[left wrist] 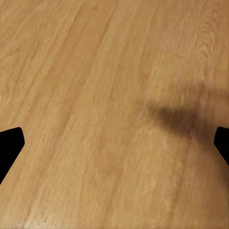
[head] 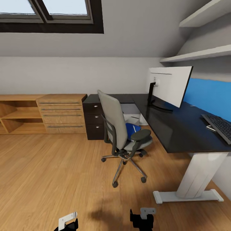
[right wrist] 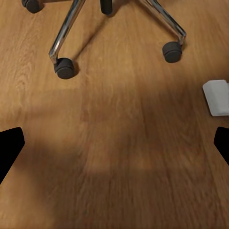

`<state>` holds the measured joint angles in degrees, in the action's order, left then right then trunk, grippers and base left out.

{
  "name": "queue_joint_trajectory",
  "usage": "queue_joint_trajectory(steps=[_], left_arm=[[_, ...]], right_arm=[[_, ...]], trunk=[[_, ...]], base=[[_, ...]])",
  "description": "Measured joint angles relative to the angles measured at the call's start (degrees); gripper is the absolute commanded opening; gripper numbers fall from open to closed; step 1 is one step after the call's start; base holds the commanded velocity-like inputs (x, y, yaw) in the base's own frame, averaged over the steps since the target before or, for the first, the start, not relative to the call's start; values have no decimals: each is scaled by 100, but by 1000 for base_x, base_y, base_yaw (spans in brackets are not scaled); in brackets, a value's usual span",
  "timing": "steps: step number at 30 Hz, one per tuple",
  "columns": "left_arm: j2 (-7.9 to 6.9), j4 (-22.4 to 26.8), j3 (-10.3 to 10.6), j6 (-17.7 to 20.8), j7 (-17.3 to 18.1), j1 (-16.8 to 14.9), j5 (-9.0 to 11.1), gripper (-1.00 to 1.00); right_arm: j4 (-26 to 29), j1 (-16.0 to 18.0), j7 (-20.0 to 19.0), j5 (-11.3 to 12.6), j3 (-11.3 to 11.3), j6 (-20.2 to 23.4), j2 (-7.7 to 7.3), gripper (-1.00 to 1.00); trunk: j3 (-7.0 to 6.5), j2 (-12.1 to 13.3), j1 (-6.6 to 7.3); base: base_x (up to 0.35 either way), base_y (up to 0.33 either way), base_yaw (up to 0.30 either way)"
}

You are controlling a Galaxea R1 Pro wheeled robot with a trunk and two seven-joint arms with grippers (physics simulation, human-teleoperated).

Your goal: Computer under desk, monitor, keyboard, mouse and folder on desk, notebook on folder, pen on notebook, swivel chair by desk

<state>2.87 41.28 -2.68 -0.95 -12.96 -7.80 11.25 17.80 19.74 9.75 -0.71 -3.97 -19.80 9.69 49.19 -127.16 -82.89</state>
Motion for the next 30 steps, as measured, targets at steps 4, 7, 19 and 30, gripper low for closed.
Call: queue_joint_trajectory(steps=[4, 7, 19, 30], left_arm=[[0, 0, 0, 0, 0, 0, 1, 100], [0, 0, 0, 0, 0, 0, -4, 100], [0, -8, 2, 8, 2, 0, -6, 100], [0, -9, 0, 8, 6, 0, -7, 100]], right_arm=[[0, 1, 0, 0, 0, -1, 0, 100], [0, 0, 0, 0, 0, -2, 0, 100], [0, 0, 0, 0, 0, -8, 0, 100], [0, 0, 0, -1, 0, -8, 0, 100]], trunk=[[72, -160, -88], [126, -281, -154], [341, -762, -417], [539, -1203, -659]], base=[[0, 0, 0], [0, 0, 0], [0, 0, 0], [0, 0, 0]])
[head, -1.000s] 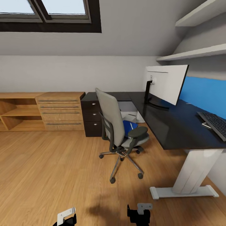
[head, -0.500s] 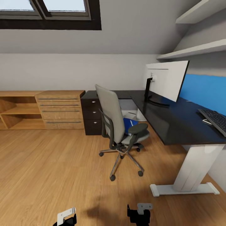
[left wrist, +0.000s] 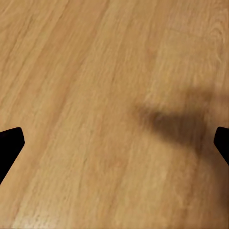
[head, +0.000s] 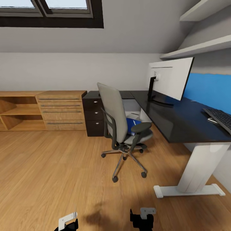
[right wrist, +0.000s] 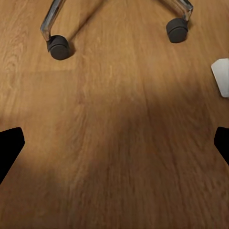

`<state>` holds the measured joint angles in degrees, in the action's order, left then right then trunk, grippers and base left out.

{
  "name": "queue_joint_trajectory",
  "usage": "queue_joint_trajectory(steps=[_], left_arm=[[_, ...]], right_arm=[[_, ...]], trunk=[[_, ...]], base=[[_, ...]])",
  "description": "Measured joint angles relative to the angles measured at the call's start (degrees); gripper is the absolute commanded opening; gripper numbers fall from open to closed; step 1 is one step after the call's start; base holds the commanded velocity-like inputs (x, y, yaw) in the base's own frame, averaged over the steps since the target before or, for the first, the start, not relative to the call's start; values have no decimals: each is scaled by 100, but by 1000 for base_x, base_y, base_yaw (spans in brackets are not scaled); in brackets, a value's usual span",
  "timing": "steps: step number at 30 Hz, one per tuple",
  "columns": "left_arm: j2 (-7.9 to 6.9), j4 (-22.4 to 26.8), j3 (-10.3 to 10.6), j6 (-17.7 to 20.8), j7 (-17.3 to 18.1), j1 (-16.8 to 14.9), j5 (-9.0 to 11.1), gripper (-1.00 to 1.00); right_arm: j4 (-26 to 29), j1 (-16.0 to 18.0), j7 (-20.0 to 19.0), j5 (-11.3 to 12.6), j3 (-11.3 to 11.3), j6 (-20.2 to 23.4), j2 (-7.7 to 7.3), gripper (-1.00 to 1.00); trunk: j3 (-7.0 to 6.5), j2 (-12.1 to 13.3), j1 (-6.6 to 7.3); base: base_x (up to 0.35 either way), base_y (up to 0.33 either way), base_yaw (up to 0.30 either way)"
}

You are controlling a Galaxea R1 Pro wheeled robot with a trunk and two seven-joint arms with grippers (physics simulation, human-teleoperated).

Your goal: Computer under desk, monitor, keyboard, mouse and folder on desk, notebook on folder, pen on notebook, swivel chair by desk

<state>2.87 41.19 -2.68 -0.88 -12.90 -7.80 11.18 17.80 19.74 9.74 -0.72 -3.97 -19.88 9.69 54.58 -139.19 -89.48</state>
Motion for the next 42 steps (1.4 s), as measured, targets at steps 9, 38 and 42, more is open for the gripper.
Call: queue_joint_trajectory(steps=[9, 38, 42], left_arm=[[0, 0, 0, 0, 1, 0, 0, 100], [192, 1638, 372, 2593, -1, -917, 250, 100], [190, 1715, 368, 2715, 34, -997, 349, 100]], right_arm=[[0, 0, 0, 1, 0, 0, 0, 100], [1299, 1240, 11, 439, 470, 2140, -149, 100], [930, 1776, 2, 622, 602, 2272, -295, 100]], trunk=[[162, -361, -198], [161, -362, -198], [161, -362, -198]], base=[[0, 0, 0], [0, 0, 0], [0, 0, 0]])
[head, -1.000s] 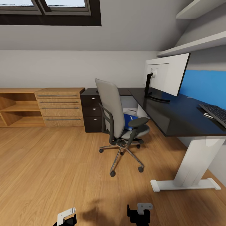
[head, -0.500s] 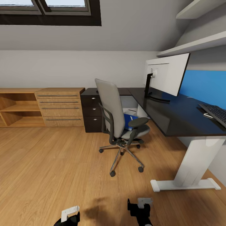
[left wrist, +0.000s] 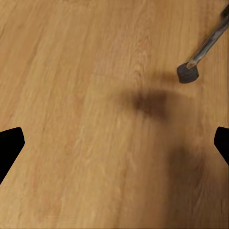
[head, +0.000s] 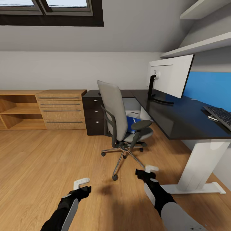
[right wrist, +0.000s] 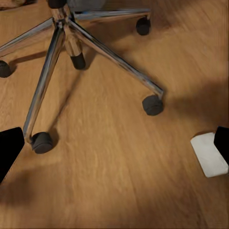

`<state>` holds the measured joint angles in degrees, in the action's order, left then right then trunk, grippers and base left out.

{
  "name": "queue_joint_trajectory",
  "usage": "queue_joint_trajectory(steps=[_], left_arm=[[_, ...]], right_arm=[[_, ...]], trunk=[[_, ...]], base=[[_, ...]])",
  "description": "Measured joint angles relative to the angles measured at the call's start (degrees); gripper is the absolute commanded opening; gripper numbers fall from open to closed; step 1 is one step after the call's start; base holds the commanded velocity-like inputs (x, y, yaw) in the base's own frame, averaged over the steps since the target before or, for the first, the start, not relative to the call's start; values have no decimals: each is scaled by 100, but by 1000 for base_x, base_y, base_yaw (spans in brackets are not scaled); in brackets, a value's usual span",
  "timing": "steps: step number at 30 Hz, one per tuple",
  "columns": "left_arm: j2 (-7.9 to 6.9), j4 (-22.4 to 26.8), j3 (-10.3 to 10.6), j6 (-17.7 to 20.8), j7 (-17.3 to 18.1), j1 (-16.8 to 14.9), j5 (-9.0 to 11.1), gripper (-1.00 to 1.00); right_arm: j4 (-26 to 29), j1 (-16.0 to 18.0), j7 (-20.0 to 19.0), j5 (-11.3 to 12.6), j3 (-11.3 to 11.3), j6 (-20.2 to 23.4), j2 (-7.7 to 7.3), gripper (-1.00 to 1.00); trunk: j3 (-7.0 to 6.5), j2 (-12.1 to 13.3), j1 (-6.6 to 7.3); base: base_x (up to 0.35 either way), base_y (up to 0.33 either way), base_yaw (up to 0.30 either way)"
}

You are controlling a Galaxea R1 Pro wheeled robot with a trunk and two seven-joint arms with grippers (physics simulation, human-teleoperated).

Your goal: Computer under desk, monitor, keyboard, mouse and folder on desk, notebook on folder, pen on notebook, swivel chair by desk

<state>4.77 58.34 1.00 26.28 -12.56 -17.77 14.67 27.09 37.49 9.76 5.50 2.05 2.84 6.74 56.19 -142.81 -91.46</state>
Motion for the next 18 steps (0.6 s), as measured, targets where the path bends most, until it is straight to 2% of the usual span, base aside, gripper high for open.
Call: queue_joint_trajectory(steps=[2, 3, 6, 8, 9, 10, 15, 18], left_arm=[[1, 353, -3, 47, 16, -29, 34, 100], [4, 583, -2, 59, 20, -35, 41, 100], [7, 1187, -4, 81, 21, 64, 47, 100], [3, 1292, -4, 84, 19, 118, 46, 100], [2, 1355, -4, 83, 17, 154, 45, 100], [4, 1372, -4, 81, 17, 165, 47, 100], [13, 1435, 1, 66, 16, 272, 47, 100], [8, 1654, -2, 67, 16, 340, 46, 100]], right_arm=[[-227, 379, -8, 66, 47, 49, -145, 100], [-280, 458, -10, 77, 53, 56, -194, 100], [-335, 564, -9, 68, 56, 71, -348, 100], [-333, 578, 5, 75, 73, 112, -443, 100], [-327, 586, 9, 84, 90, 327, -579, 100], [-319, 588, 7, 90, 92, 431, -624, 100], [-313, 591, 19, 60, 82, 573, -673, 100], [-316, 592, -3, 64, 75, 554, -678, 100]], trunk=[[-1, 0, 1], [0, 0, 0], [0, 0, 0], [0, 0, 0], [0, 0, 0], [0, 0, 0], [0, 0, 0], [0, 0, 0]], base=[[0, 0, 0], [0, 0, 0], [0, 0, 0], [0, 0, 0], [0, 0, 0], [0, 0, 0], [0, 0, 0], [0, 0, 0]])
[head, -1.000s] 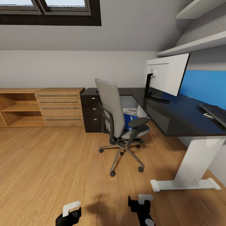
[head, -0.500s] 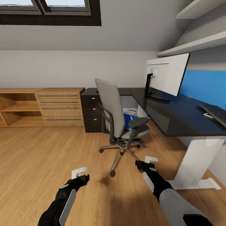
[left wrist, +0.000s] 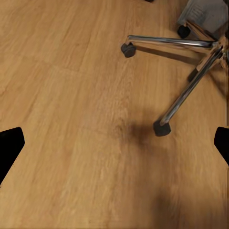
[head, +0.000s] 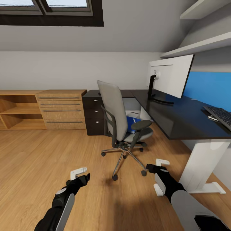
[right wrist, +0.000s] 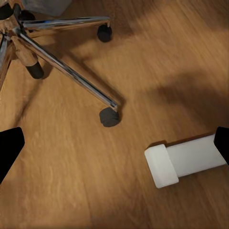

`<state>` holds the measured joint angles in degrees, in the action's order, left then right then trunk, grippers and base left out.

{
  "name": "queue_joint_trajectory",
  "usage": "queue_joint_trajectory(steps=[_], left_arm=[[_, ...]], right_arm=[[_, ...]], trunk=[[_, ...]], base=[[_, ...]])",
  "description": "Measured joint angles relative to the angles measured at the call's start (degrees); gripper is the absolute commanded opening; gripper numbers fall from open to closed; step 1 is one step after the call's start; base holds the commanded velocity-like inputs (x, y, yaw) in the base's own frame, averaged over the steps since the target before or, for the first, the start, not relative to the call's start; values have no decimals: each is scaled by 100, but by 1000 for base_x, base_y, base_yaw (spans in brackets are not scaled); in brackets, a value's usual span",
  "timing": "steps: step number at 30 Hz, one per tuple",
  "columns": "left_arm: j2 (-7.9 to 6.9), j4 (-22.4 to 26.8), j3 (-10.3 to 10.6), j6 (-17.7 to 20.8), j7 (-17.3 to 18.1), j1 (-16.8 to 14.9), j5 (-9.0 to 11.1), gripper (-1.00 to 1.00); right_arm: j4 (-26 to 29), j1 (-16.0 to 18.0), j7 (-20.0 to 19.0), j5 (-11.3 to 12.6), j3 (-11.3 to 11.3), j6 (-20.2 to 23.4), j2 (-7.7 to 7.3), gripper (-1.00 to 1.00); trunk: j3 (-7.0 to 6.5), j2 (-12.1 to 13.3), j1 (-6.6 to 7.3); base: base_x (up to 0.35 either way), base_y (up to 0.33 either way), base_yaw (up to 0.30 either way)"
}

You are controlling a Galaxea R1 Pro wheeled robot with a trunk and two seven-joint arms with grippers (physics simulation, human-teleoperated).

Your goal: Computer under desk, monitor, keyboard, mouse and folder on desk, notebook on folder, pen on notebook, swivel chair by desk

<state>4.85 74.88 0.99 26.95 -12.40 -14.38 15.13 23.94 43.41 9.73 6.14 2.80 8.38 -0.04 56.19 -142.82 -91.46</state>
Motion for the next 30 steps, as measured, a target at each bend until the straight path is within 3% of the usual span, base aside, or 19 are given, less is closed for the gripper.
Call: queue_joint_trajectory(steps=[4, 17, 30], left_arm=[[-5, 846, -1, 23, 0, 498, -1, 100], [-13, 952, -1, 36, -8, 553, -8, 100], [-17, 951, -8, 36, -7, 553, -7, 100]], right_arm=[[2, 0, -24, -13, -3, -209, 4, 100], [5, 0, -13, -15, 7, -290, 4, 100], [3, 0, 17, -21, 8, -634, 4, 100]], trunk=[[0, 0, 0], [0, 0, 2], [0, 0, 1]], base=[[0, 0, 0], [179, 0, 0], [218, 0, 0]])
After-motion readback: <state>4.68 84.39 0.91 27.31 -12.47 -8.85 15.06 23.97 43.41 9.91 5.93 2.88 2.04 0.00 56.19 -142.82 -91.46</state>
